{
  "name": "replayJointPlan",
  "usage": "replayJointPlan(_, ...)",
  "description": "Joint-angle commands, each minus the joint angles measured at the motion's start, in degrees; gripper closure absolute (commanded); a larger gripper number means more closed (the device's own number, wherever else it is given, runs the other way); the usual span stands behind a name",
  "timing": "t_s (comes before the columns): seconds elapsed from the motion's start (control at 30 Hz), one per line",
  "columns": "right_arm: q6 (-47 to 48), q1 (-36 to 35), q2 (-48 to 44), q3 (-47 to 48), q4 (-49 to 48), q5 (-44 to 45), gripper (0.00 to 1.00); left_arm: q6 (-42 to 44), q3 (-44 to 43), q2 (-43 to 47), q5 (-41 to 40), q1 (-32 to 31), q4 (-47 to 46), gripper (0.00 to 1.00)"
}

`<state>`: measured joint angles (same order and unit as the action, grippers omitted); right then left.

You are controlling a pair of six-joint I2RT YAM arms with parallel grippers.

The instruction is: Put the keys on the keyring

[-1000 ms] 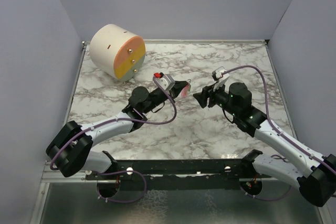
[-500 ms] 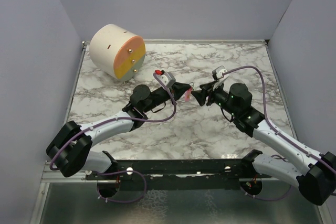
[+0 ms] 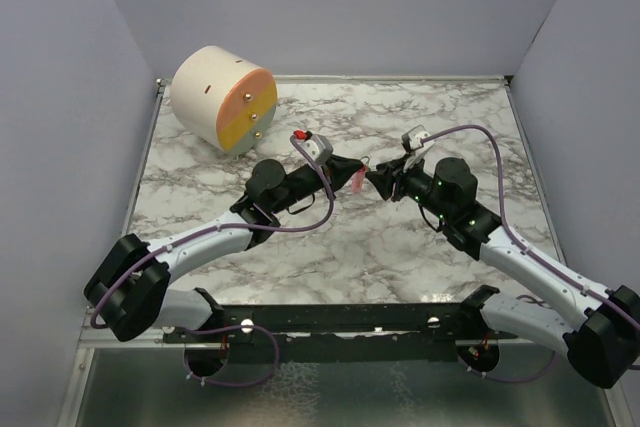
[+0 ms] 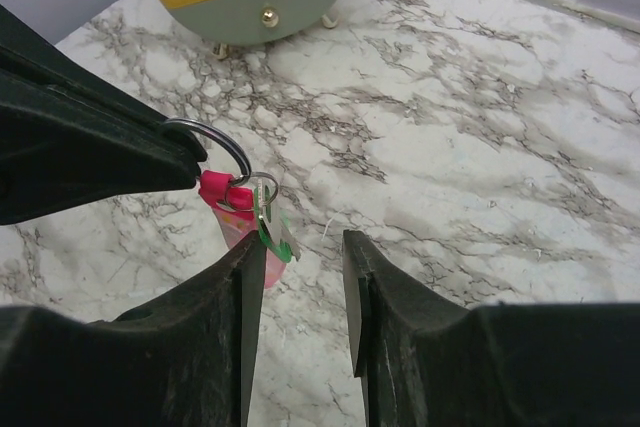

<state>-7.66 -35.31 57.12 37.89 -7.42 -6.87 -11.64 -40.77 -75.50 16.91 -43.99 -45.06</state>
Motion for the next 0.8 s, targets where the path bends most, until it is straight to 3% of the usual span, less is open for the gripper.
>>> replayJointPlan(0.0,0.3,-0.1,0.5,-0.4,-2.1,0.4,0.64,-1.3,-1.8,2.2,0.1,0.2,-0.2,1.0)
replayJointPlan(0.77,-0.4,-0.1,0.7,-3.3,-8.5,-1.3,0.65,-4.2,-2.0,2.6,0.6,0.1,0.1,1.0)
